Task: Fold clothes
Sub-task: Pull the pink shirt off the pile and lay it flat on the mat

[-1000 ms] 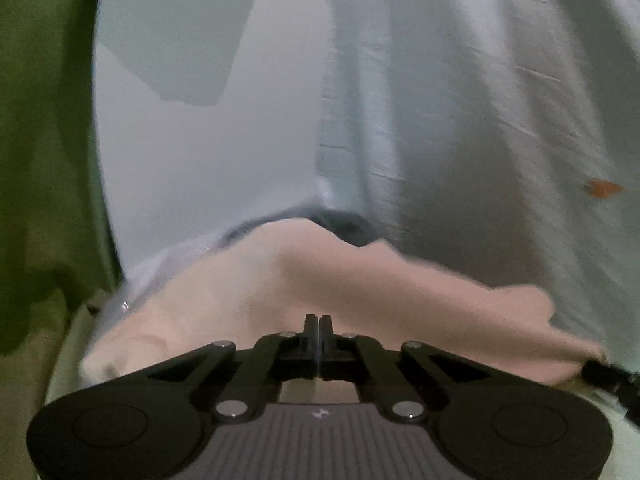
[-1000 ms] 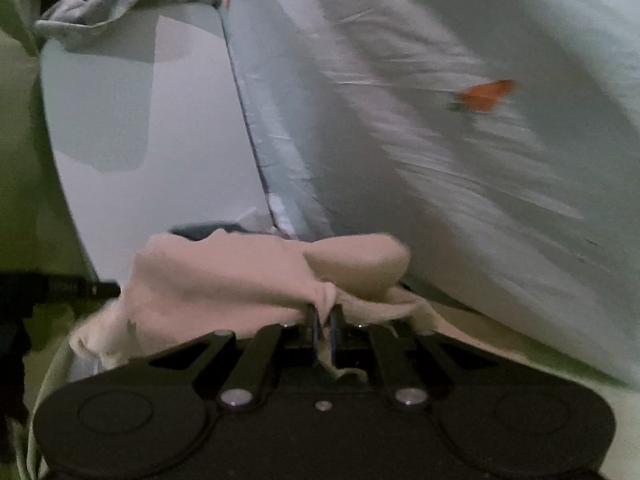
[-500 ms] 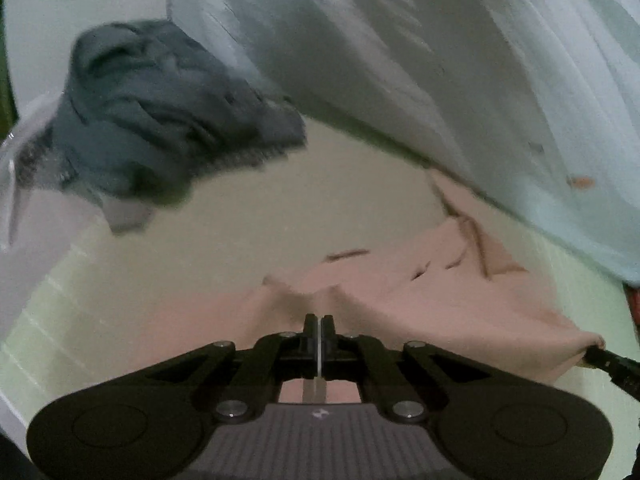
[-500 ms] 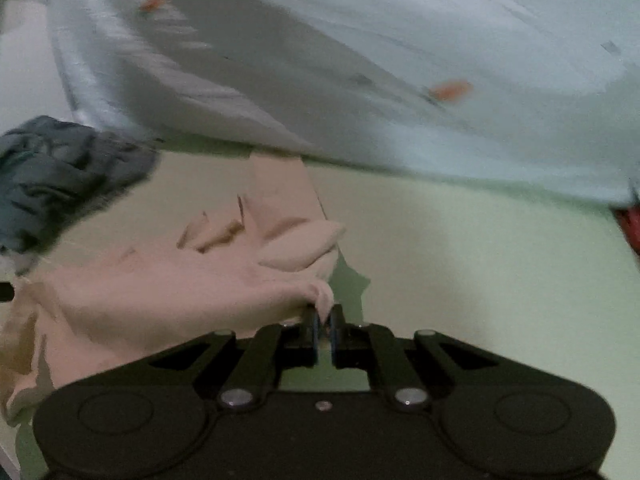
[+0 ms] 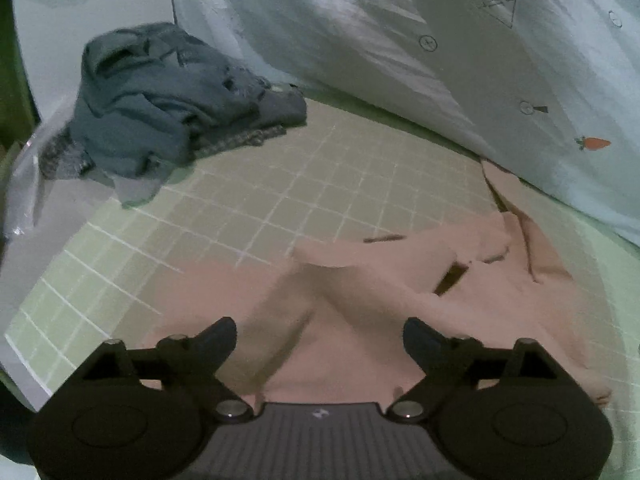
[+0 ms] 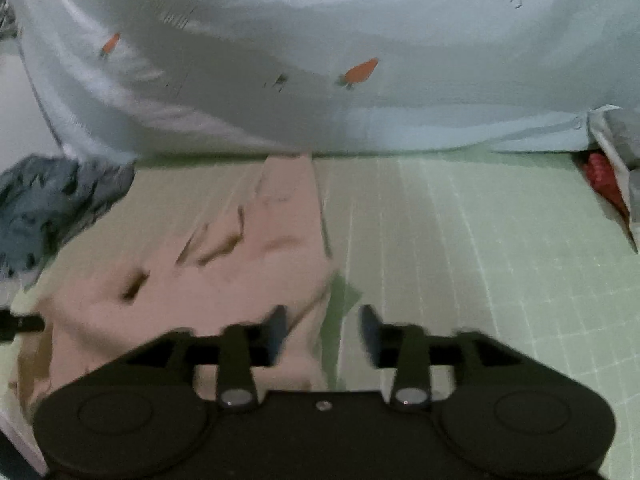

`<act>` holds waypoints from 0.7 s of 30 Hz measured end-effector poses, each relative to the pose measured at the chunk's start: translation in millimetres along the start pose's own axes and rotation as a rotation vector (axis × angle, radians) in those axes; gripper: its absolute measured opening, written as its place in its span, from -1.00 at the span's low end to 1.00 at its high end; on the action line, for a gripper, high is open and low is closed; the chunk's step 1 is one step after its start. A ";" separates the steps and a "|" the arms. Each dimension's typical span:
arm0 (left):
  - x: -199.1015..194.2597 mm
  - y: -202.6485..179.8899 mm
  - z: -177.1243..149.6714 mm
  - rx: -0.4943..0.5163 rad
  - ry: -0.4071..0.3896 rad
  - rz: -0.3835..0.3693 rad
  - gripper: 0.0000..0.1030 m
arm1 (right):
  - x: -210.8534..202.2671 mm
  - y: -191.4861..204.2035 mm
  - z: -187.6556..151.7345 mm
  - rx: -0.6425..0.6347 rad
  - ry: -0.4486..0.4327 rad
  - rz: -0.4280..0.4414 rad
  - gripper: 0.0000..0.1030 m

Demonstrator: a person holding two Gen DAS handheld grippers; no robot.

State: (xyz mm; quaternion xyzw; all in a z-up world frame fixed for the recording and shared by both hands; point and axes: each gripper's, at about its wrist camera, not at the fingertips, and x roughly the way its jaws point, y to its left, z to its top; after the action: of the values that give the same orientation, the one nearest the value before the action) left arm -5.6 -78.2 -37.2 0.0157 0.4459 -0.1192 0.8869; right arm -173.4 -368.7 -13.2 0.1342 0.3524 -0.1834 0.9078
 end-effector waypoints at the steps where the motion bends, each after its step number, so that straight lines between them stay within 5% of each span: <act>1: 0.6 -0.5 1.2 0.007 0.002 0.011 0.81 | 2.9 -0.9 3.6 -0.001 -0.006 -0.004 0.42; 4: 5.6 1.7 5.5 0.007 0.008 0.035 0.81 | 14.5 0.5 13.2 -0.013 -0.011 -0.016 0.66; 12: 29.5 22.2 24.8 0.010 0.026 0.074 0.82 | 60.0 12.0 29.7 -0.011 0.043 0.024 0.67; 21: 80.4 57.6 44.3 -0.172 0.150 0.007 0.82 | 141.2 20.4 63.5 -0.004 0.117 0.028 0.67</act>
State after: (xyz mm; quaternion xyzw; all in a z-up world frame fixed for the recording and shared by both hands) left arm 88.5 -44.1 -78.9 -0.0500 0.5195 -0.0757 0.8496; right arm -30.5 -407.8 -62.8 0.1477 0.4034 -0.1620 0.8884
